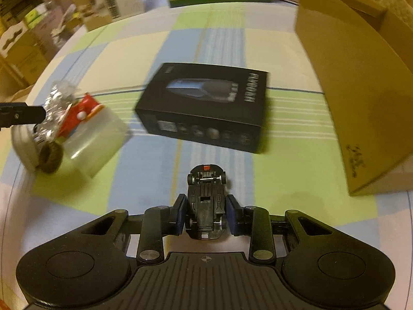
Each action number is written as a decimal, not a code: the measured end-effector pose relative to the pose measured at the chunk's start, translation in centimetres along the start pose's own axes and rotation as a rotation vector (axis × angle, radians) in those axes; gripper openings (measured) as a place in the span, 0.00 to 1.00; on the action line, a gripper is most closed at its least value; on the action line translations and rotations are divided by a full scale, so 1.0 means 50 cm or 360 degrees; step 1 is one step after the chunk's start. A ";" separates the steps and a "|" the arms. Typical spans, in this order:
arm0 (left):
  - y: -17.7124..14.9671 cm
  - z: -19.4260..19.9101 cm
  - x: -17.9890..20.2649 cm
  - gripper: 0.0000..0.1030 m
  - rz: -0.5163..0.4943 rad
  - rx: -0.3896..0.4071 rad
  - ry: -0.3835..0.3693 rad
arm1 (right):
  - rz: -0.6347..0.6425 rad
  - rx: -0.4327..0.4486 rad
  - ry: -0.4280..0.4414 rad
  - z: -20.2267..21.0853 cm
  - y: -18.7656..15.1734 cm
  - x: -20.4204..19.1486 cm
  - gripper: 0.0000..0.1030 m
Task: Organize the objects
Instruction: 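Grasp the black toy car with the right tool while the left tool grasps the clear bag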
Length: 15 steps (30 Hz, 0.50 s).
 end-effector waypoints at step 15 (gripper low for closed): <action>0.014 -0.073 -0.061 0.72 0.0061 -0.0132 -0.0316 | -0.0172 -0.0054 -0.0130 0.005 -0.012 0.072 0.28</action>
Point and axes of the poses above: each gripper's, at about its wrist camera, not at the fingertips, and z roughly against the way its jaws point, x to its right, y to its top, the point moved 3 cm from there along -z, roughly the way its jaws point, and after that the axes turned 15 degrees about -y, right-handed, at the moved point
